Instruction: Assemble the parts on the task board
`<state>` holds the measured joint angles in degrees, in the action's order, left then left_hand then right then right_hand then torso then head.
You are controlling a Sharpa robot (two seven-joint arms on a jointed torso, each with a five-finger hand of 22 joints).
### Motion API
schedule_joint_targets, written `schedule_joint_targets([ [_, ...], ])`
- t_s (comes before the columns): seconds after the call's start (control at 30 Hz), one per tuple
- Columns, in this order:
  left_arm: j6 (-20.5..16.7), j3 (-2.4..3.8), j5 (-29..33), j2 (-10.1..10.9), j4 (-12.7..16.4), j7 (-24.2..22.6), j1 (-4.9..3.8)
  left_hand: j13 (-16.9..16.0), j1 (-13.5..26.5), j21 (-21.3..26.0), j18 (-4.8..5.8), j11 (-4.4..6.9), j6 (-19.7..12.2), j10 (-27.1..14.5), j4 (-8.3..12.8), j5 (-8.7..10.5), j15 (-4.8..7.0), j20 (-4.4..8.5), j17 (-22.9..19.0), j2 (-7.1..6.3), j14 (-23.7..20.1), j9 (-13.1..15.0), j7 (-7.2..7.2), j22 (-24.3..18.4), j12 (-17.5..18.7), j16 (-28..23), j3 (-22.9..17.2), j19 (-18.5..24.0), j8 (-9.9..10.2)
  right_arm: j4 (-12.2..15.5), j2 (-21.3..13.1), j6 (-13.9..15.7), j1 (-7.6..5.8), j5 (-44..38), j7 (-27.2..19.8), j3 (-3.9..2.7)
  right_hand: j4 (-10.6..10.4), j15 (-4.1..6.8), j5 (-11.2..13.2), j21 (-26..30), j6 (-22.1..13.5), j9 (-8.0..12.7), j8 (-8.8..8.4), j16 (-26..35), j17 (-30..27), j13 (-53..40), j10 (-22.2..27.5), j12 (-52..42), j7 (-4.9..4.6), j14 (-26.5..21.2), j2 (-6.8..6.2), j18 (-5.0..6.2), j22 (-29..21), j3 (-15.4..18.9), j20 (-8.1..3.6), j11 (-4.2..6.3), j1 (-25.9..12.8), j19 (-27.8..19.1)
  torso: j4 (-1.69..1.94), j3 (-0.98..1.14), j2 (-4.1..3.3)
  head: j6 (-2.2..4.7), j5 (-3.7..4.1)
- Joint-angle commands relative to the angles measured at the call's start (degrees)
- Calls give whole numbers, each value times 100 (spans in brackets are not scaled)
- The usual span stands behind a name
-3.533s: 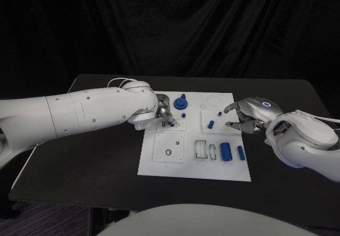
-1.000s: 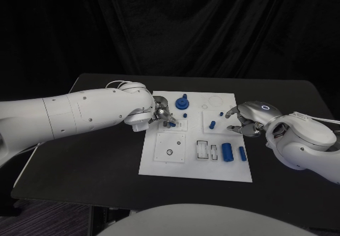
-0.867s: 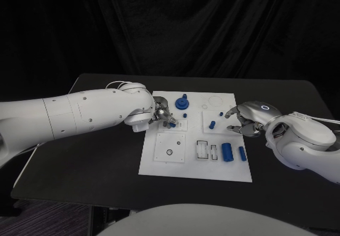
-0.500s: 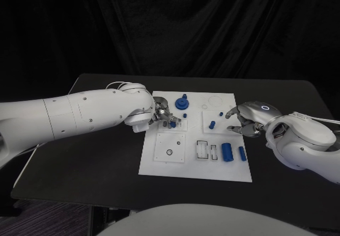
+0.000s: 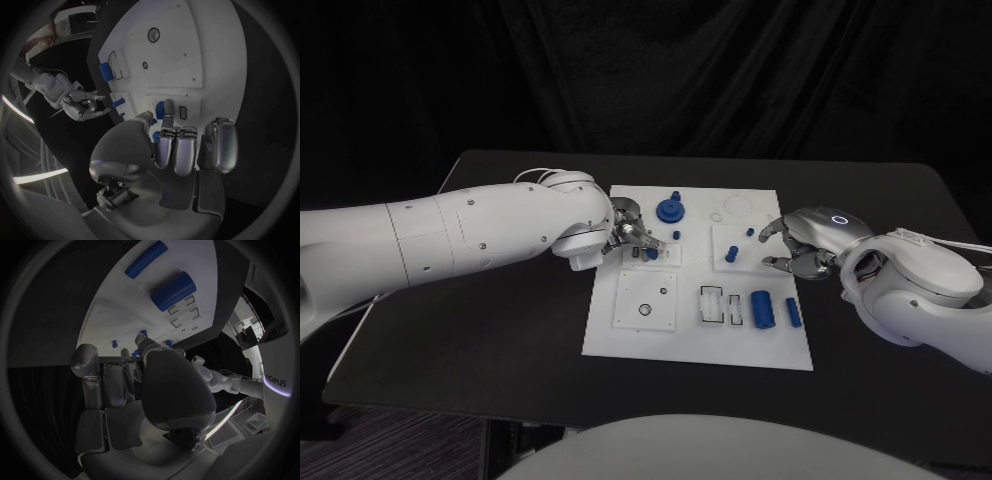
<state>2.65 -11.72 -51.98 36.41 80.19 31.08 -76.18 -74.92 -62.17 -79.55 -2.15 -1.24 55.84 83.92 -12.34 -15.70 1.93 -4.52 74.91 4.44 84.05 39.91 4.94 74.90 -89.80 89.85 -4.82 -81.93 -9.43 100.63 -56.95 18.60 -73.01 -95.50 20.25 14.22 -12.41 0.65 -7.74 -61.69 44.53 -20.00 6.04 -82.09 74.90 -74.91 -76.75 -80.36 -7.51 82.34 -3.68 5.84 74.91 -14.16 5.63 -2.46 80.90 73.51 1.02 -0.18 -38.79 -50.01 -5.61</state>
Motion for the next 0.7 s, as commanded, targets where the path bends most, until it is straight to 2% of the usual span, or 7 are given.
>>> schedule_joint_targets([
  [0.03, -44, -37, 6, 0, -13, -44, 57, -1508, -111, 23, -100, 31, -79, 608, 91, -261, 21, 22, 1509, 5, 595, -43, 14, 845, -20, 15, -60, -13, 100, 1, 2, -37, 18, -21, 106, -2, -1, 5, -30, 15, 42, 8, -16, 24, 390, -203, 50, 20, 3, -45, -7, 40, 673, -32, 6, 8, 57, -31, -2, 0, -3, 1, -10],
  [0.1, -56, -37, 6, 0, -15, -63, 58, -1508, -173, 23, -99, 37, -82, 608, 137, -507, 27, 27, 1509, 12, 595, -37, 8, 853, -20, 15, -121, -16, 96, 0, 3, -39, 20, -21, 108, -2, -1, 5, -30, 15, 42, 8, -16, 24, 390, -203, 50, 20, 3, -45, -7, 40, 673, -32, 6, 8, 57, -31, -1, -1, -4, 1, -8],
  [0.13, -62, -37, 6, 1, -16, -71, 58, -1508, -236, 28, -100, 48, -69, 608, 191, -748, 35, 34, 1509, 8, 595, -26, -5, 856, -20, 15, -184, -15, 83, 0, 3, -39, 21, -21, 108, -2, -1, 6, -35, 17, 48, 9, -15, 26, 387, -204, 49, 20, 4, -46, -5, 41, 672, -34, 6, 9, 58, -32, 0, -1, -5, 1, -5],
  [0.23, -86, -37, 6, 7, -19, -98, 60, -1508, -349, 36, -99, 71, -51, 608, 300, -1206, 55, 52, 1509, -19, 595, 25, -28, 866, -20, 15, -363, -17, 37, -2, 1, -43, 22, -21, 112, -2, 0, 6, -40, 19, 53, 11, -14, 27, 386, -203, 50, 20, 6, -47, -3, 41, 672, -37, 6, 10, 61, -32, 2, -1, -4, 1, -3],
  [0.27, -87, -37, 6, 7, -19, -99, 60, -1508, -349, 36, -99, 71, -51, 608, 300, -1206, 55, 52, 1509, -19, 595, 25, -28, 866, -20, 15, -363, -17, 37, -3, 1, -43, 23, -21, 112, -2, 0, 6, -40, 19, 53, 11, -14, 27, 386, -203, 50, 20, 6, -47, -3, 41, 672, -37, 6, 10, 61, -32, 2, -1, -3, 1, -2],
  [0.33, -91, -37, 6, 14, -19, -111, 61, -1508, -402, 41, -100, 82, -46, 608, 368, -1407, 64, 63, 1509, -47, 595, 69, -40, 872, -20, 15, -483, -17, 1, -5, 3, -47, 25, -21, 114, -2, 0, 6, -40, 19, 53, 11, -14, 27, 386, -203, 50, 20, 6, -47, -3, 41, 672, -37, 6, 10, 61, -32, 1, 0, -4, 1, -1],
  [0.7, -188, -37, 6, 45, 18, -134, 63, -1508, -458, 49, -99, 102, -39, 608, 495, -1447, 81, 78, 1509, -118, 595, 177, -60, 886, -20, 15, -747, -20, -91, -8, 3, -50, 36, -21, 119, -2, 0, 6, -40, 19, 53, 11, -14, 27, 386, -203, 50, 20, 6, -47, -3, 41, 672, -37, 6, 10, 61, -32, 2, 2, -7, 1, -8],
])
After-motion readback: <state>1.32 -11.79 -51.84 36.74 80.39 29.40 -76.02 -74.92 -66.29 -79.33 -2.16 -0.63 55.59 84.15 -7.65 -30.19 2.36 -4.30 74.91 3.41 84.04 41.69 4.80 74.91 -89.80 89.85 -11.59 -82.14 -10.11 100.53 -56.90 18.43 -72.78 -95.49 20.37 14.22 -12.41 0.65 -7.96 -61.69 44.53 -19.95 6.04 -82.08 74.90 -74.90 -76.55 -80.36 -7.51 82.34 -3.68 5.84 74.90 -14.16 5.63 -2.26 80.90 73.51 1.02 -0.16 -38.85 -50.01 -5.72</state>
